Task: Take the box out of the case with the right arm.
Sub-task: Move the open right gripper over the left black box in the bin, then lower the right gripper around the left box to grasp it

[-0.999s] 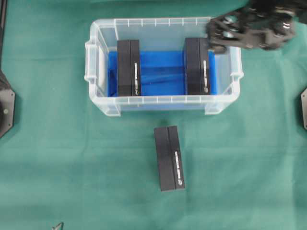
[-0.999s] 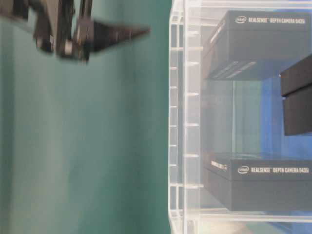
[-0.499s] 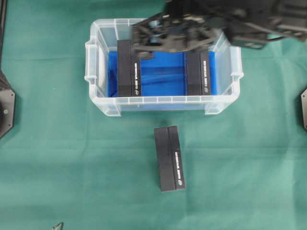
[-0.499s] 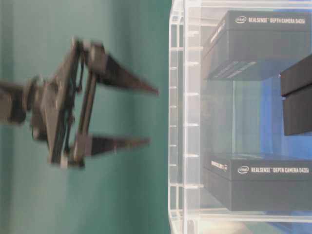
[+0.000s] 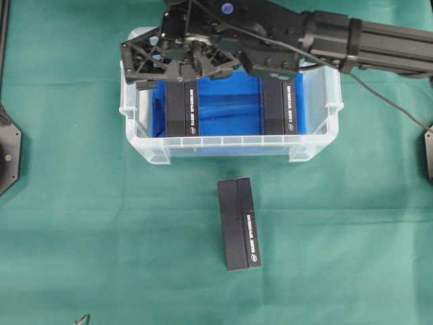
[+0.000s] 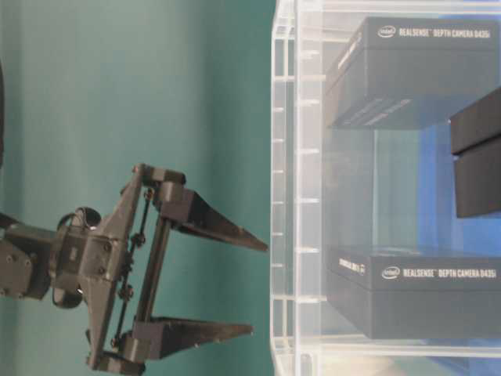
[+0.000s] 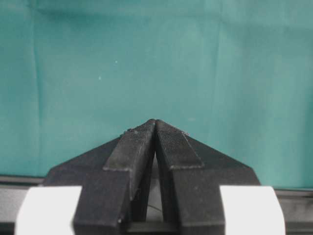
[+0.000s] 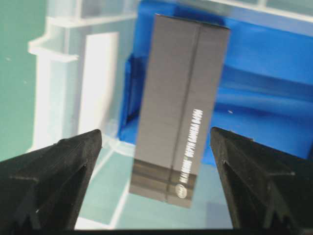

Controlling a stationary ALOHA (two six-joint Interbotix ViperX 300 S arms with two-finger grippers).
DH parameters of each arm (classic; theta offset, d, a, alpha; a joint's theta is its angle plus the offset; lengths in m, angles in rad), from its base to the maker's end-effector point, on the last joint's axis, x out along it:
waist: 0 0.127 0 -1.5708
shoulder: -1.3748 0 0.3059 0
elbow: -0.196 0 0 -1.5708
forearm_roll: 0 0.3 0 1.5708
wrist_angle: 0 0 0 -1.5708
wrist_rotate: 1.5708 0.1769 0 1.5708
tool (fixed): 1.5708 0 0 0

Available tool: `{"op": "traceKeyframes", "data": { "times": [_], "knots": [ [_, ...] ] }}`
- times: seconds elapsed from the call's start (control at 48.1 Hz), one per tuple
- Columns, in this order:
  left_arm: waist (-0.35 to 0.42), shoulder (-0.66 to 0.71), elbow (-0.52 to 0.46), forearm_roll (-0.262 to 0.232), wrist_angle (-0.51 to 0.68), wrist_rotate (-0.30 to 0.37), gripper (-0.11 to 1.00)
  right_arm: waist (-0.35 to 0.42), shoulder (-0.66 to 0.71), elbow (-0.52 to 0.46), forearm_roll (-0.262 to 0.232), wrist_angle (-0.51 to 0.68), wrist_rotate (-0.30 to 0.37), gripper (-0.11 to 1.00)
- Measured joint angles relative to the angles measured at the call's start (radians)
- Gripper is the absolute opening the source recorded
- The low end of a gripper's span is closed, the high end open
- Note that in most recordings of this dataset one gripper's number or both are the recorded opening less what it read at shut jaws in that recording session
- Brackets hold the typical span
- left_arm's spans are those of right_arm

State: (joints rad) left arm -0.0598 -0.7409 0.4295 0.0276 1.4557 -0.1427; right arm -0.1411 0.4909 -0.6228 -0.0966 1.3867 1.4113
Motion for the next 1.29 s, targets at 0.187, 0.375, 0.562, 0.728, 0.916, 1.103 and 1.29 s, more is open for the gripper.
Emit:
{"op": "traceKeyframes", "data": {
  "times": [0.187,0.375,0.562,0.728,0.916,1.103,1.29],
  "knots": [
    [0.000,-0.008,0.000,0.000,0.002,0.000,0.00,0.002,0.015,-0.012,0.008,0.012,0.000,0.91],
    [0.000,-0.009,0.000,0.000,0.002,0.000,0.00,0.000,0.015,-0.012,0.008,0.054,-0.002,0.91],
    [0.000,-0.008,0.000,0.000,0.002,0.000,0.00,0.002,0.015,-0.012,0.008,0.057,-0.005,0.91],
    [0.000,-0.005,0.000,0.000,0.002,0.000,0.00,0.002,0.015,-0.012,0.006,0.057,-0.008,0.91],
    [0.000,-0.005,0.000,0.000,0.002,0.000,0.00,0.002,0.015,-0.012,0.006,0.057,-0.009,0.92],
    [-0.002,-0.005,0.000,0.000,0.002,0.000,0.00,0.002,0.015,-0.012,0.006,0.049,-0.009,0.92],
    [0.000,-0.003,0.000,0.000,0.002,0.000,0.00,0.002,0.015,-0.012,0.005,0.046,-0.017,0.95]
  ]
}}
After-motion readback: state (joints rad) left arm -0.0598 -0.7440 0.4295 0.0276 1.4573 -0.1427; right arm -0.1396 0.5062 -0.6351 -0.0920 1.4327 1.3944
